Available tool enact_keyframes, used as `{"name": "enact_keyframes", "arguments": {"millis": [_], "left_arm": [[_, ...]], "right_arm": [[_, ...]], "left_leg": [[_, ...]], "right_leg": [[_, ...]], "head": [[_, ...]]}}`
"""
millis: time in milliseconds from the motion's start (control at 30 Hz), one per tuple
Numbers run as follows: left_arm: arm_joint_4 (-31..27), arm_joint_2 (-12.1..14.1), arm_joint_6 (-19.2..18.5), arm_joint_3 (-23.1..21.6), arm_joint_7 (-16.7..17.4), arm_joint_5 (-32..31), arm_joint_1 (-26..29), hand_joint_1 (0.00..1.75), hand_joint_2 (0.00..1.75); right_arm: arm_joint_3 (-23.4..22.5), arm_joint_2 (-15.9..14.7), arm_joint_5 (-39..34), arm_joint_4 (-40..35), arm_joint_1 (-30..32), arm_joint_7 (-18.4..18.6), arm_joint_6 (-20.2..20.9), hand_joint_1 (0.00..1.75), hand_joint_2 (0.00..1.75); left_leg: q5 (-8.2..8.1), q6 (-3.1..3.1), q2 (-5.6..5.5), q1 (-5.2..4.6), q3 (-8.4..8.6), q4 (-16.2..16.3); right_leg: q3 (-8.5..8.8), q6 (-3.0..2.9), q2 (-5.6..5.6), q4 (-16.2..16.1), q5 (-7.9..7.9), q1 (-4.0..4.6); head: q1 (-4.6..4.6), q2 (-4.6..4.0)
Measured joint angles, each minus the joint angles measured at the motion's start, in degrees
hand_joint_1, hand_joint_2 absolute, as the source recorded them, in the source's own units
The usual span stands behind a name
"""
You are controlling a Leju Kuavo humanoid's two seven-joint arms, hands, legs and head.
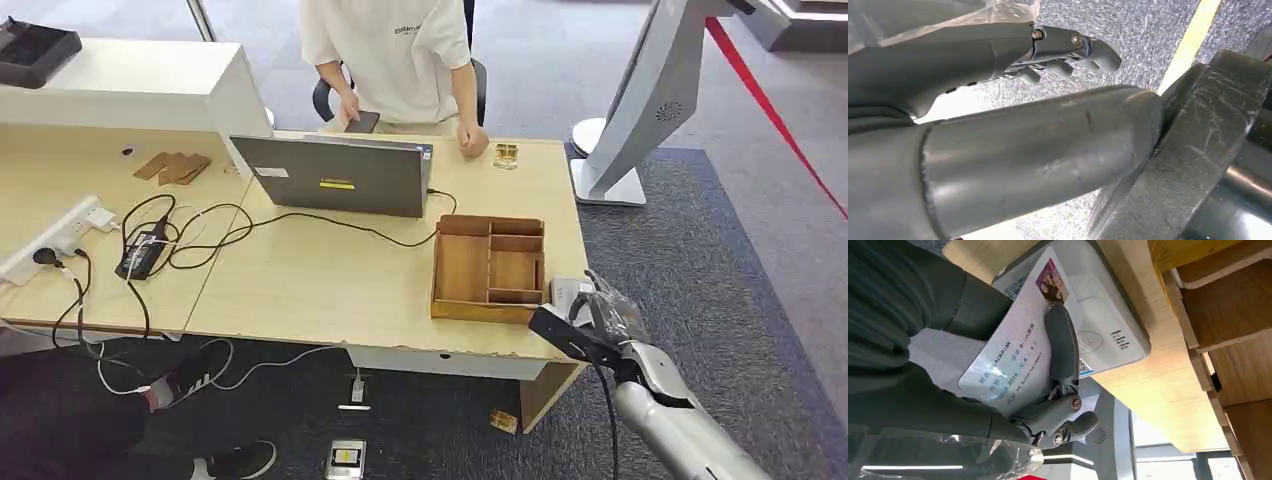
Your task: Pass the card to the sensor for recognition and then transmit it.
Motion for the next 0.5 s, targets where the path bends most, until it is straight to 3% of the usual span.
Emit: {"name": "enact_keyframes", "arguments": {"millis": [300, 500], "left_arm": [[0.0, 0.0, 0.0, 0.0, 0.0, -0.2, 0.0, 0.0, 0.0], [0.0, 0.0, 0.0, 0.0, -0.2, -0.3, 0.0, 0.0, 0.0]], "right_arm": [[0.1, 0.2, 0.5, 0.3, -0.3, -0.2, -0.9, 1.75, 1.75], [0.1, -0.6, 1.1, -1.8, -0.9, 2.1, -1.9, 1.75, 1.75]], "left_leg": [[0.01, 0.0, 0.0, 0.0, 0.01, 0.0], [0.02, 0.01, -0.04, -0.01, -0.11, 0.0]], "right_leg": [[0.03, 0.0, 0.0, 0.0, 0.01, 0.0], [-0.04, 0.02, -0.01, 0.0, 0.03, -0.03]], "head": [[0.0, 0.0], [-0.02, 0.0]]}}
